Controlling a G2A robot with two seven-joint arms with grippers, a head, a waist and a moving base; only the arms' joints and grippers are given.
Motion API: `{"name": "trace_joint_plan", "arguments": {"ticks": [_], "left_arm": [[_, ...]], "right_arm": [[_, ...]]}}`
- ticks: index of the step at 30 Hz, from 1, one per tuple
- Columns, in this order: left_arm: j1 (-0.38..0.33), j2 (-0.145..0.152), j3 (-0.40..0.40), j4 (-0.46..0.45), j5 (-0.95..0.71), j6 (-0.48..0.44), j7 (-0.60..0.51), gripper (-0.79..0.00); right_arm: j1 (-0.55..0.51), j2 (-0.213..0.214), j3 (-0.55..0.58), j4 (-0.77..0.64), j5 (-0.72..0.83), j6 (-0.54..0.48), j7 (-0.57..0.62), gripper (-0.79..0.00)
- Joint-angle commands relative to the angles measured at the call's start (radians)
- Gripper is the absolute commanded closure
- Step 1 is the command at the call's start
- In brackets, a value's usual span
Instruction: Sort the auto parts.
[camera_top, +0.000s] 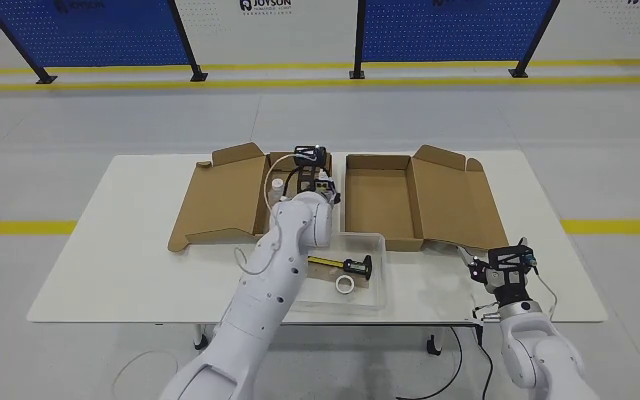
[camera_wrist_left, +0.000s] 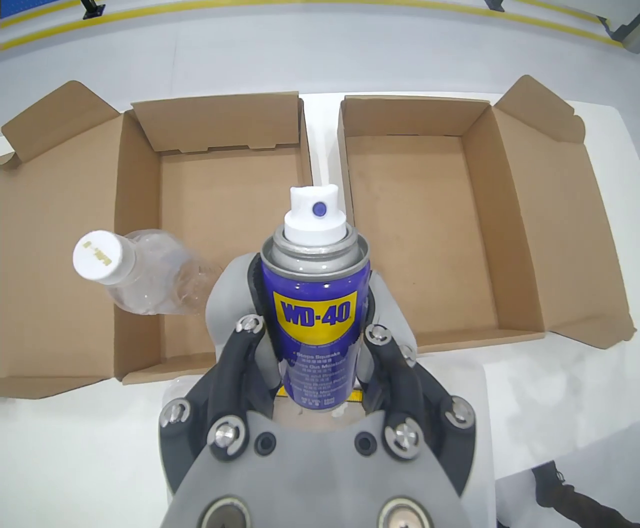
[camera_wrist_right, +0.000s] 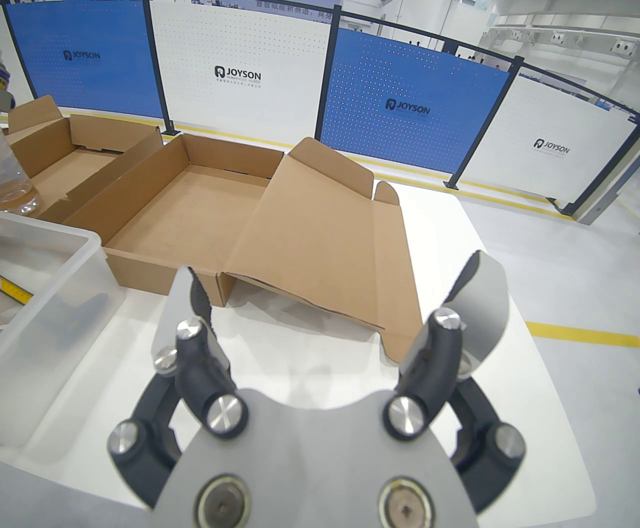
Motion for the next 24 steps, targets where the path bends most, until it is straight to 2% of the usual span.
{"name": "trace_joint_plan", "arguments": {"ticks": [1,3,21,24], "left_arm": [[-0.013,-0.002,0.006,0.050,-0.003,-0.014,0.031,0.000],[-0.027,-0.003,0.008,0.103,-0.001,-0.011,0.048,0.000],[-0.027,-0.003,0.008,0.103,-0.001,-0.011,0.048,0.000],[-0.015,0.000,0.006,0.104,0.020,-0.016,0.091,0.000]], "right_arm": [[0.000,0.000,0.000,0.000,0.000,0.000,0.000,-0.785],[0.000,0.000,0.000,0.000,0.000,0.000,0.000,-0.785],[0.000,0.000,0.000,0.000,0.000,0.000,0.000,-0.785],[0.000,0.000,0.000,0.000,0.000,0.000,0.000,-0.785]]}}
